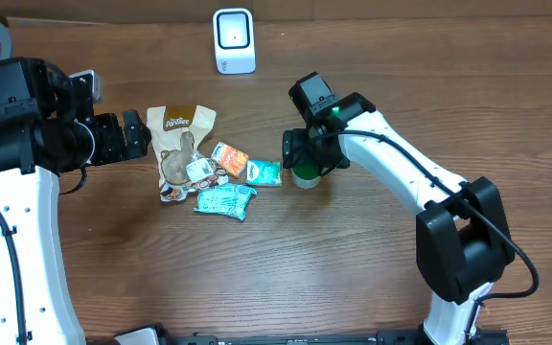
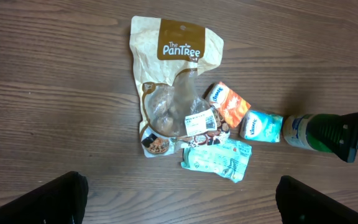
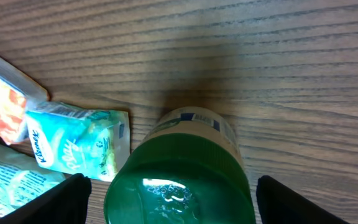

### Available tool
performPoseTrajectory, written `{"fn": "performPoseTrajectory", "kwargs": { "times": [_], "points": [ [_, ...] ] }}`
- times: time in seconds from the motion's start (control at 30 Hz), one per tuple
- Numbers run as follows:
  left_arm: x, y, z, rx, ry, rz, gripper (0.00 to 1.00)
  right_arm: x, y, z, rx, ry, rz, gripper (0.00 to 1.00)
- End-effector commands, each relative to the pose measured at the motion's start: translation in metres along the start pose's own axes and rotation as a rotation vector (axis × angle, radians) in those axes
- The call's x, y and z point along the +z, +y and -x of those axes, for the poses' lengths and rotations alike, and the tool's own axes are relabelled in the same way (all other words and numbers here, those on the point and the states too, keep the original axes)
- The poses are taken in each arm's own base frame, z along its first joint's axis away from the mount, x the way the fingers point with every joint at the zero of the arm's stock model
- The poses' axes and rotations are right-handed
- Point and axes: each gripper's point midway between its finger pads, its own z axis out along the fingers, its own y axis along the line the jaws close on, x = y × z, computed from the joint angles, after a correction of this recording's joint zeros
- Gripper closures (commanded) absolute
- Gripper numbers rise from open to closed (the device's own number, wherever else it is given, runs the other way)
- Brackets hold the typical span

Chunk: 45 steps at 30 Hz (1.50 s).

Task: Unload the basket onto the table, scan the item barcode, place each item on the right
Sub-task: 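Lower the open right gripper around the green-lidded jar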

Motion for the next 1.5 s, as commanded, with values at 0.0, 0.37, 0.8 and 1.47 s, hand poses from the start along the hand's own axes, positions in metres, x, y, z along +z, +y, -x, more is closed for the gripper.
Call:
{"fn": "performPoseTrajectory", "kwargs": {
  "times": [0.0,0.37,0.8,1.47],
  "points": [
    [-0.001,-0.005,0.001,0.0,-0.004,-0.018,0.0,0.005,-0.002,0.007,0.005,-0.012,-0.026,0.21],
    [-0.001,-0.005,0.001,0.0,-0.003,-0.017,0.0,0.008,-0.008,0.002,-0.001,0.017,-0.048,0.45],
    [-0.001,-0.005,0.001,0.0,-0.003,-0.018,0.01,-0.014,-0.007,0.01,-0.547,-0.027,-0.035,0.62],
    [-0.001,-0.005,0.001,0.0,-0.003,-0.017,0.0,-0.017,0.002,0.012,-1.51,-0.065,0.035,0.86]
  ]
}}
